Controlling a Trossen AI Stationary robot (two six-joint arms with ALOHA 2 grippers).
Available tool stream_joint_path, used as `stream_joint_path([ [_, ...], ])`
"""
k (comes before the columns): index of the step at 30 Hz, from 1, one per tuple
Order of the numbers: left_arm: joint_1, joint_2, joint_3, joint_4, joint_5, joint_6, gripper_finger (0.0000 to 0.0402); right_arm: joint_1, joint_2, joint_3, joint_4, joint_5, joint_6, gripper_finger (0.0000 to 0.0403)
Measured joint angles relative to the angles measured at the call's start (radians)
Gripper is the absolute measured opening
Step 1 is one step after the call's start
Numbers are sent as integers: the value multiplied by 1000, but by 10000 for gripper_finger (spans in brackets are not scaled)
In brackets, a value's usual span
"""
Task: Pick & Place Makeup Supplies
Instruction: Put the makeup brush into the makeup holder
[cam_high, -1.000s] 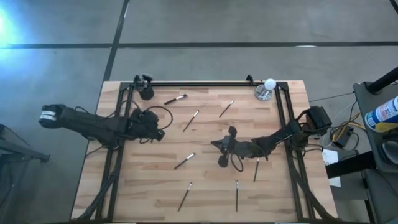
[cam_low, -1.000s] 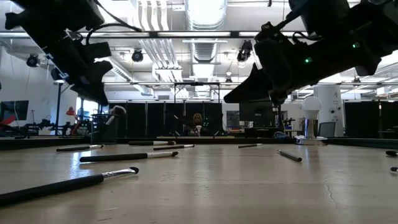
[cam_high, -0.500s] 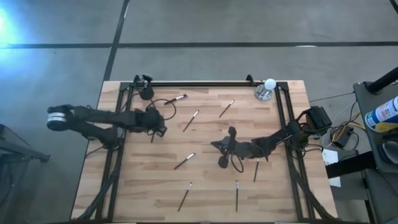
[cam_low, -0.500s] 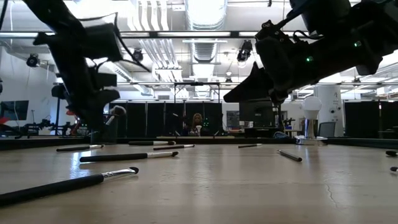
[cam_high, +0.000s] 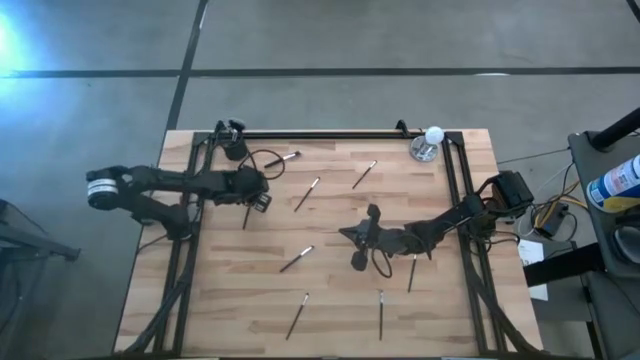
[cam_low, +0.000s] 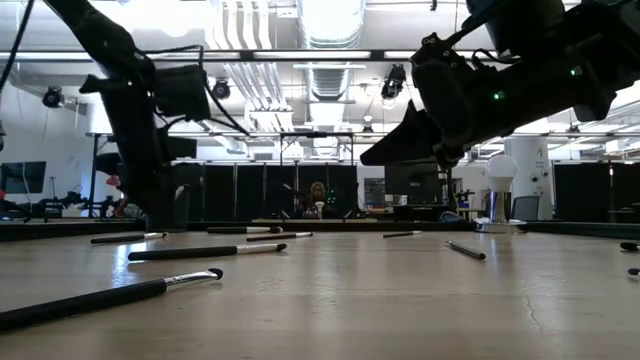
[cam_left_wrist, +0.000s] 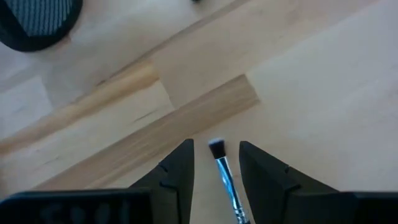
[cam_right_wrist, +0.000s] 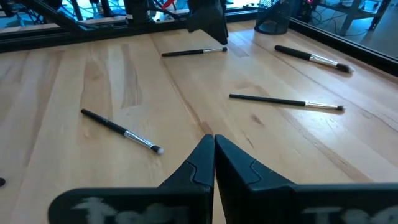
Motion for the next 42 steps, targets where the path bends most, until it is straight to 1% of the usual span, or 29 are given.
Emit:
stream_joint_path([
  [3,5,41,0,4,0,0,119,0,0,0,0,0,0,8],
  [10,9,123,0,91,-1,39,119,0,0,0,0,0,0,8],
  [12,9,137,2,100,0,46,112,0,0,0,0,0,0,8],
  [15,9,143,2,101,9,58,85,0,0,0,0,0,0,8],
  [20,9,137,2,101,24,59,13,0,0,0,0,0,0,8],
  [22,9,126,2,99,23,64,6,0,0,0,0,0,0,8],
  [24,9,109,0,89,24,74,3,0,0,0,0,0,0,8],
  [27,10,68,1,30,21,80,1,0,0,0,0,0,0,8],
  [33,-4,-71,24,12,-54,85,1,0,0,0,0,1,0,8],
  [39,-68,-254,24,61,-169,82,0,0,0,0,0,1,0,8],
  [42,-124,-337,-4,152,-252,80,0,0,0,0,0,2,0,8],
])
